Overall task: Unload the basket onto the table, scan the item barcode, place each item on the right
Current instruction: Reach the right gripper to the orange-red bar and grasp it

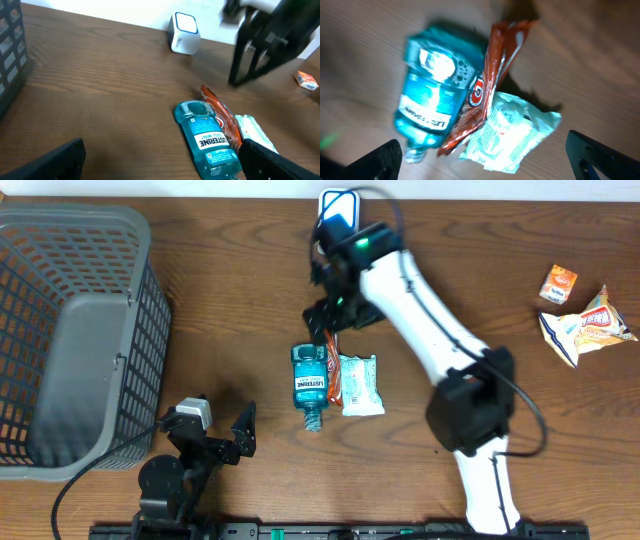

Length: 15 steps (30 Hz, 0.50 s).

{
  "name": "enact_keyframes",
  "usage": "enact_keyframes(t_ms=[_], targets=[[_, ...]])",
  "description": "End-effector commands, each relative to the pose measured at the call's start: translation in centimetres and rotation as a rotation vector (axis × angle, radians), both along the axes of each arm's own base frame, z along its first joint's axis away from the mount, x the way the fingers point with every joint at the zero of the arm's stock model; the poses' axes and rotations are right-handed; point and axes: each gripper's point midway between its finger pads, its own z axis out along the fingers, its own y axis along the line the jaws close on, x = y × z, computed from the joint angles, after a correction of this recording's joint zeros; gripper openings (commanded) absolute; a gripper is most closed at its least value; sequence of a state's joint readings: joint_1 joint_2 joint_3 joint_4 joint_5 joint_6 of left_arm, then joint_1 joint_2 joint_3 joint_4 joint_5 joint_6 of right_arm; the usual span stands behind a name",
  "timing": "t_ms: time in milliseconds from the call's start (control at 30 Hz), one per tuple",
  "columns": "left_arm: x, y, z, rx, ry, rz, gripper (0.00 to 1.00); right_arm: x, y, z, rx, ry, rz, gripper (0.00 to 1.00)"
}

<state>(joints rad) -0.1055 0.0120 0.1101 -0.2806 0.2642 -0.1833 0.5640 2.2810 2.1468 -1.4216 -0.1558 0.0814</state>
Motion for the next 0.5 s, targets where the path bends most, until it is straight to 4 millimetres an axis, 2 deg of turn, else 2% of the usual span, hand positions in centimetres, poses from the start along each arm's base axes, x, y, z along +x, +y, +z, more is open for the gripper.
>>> enact_keyframes(t_ms=[0,67,200,333,467], targets=[[-0.2,-0.1,-1.1,-0.002,0.033,-0.009,0.98,-0.6,-1.3,-3.6,-0.163,0.036,-0.01,0.99],[-0.2,-0.1,-1.1,-0.002,0.033,-0.009,0.98,-0.7,-2.3,-4.6,-0.248,0.037,-0.064,0.99],[-0.2,-0.1,-1.1,-0.002,0.033,-0.009,0.98,-0.4,-3.7,-4.9,-0.347,0.001,-0.142,0.99],[-0.2,-0.1,-1.1,-0.002,0.033,-0.009,0.98,-0.6,-3.7,-4.8,-0.352,0.008,-0.164,0.99],[-0.2,-0.1,-1.1,-0.002,0.033,-0.009,0.98,-1.5,-2.5,-5.1,-0.292,0.064,-0.171,0.99]])
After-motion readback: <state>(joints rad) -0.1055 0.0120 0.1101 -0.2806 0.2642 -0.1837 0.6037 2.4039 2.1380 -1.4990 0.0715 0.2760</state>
